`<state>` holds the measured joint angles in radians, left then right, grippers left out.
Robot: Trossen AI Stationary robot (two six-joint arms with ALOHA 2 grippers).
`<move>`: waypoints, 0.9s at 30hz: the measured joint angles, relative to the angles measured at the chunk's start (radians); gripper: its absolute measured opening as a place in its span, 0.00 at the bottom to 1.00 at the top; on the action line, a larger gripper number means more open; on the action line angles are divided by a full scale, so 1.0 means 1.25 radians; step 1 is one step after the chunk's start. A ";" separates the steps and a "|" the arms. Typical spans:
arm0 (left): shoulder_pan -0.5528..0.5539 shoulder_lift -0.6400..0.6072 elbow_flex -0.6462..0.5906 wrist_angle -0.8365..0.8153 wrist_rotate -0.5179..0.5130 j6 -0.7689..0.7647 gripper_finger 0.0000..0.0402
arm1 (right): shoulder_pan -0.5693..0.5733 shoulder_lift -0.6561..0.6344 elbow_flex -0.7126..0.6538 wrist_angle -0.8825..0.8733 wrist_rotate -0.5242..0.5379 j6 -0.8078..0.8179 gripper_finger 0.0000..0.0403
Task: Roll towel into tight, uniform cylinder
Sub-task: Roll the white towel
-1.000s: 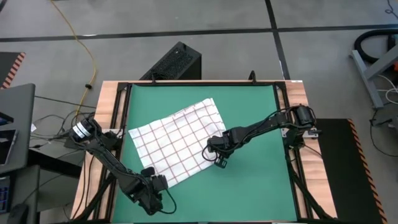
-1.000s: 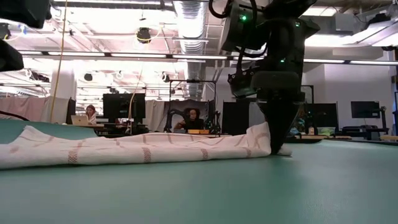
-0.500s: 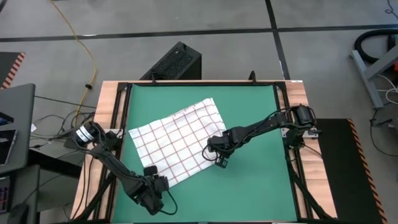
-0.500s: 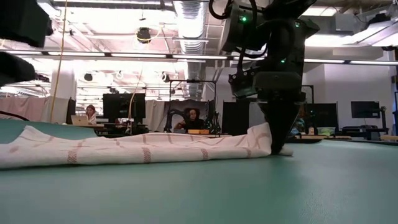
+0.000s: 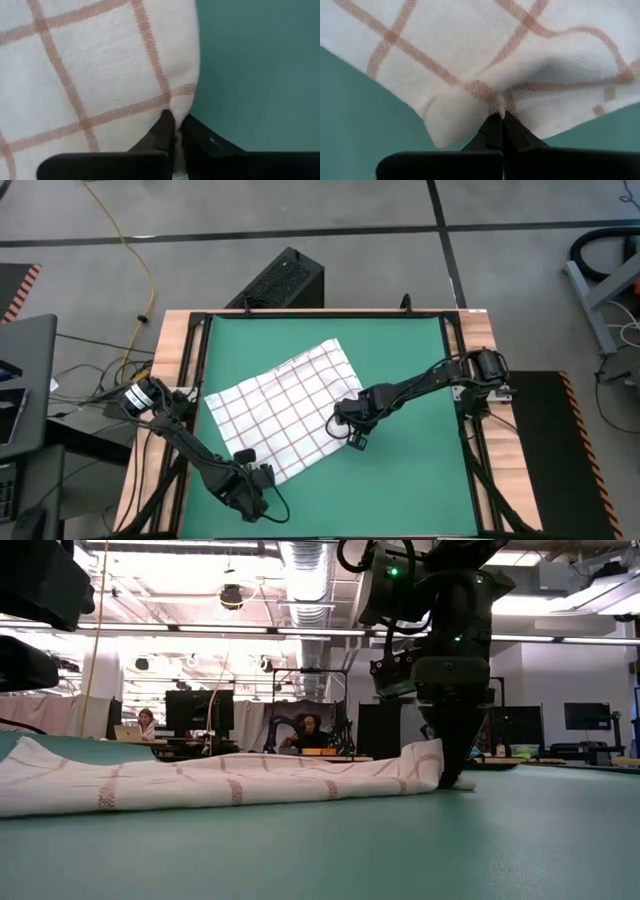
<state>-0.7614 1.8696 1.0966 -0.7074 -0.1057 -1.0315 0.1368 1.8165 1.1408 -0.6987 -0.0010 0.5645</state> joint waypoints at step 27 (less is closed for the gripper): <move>0.179 -0.153 0.521 -0.689 -0.483 0.165 0.00 | 0.092 -0.557 0.018 -0.166 0.465 0.026 0.00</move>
<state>-0.5378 1.6789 1.7483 -1.5681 -0.7090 -0.8254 0.2514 1.1205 1.1637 -0.9063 0.5805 0.5971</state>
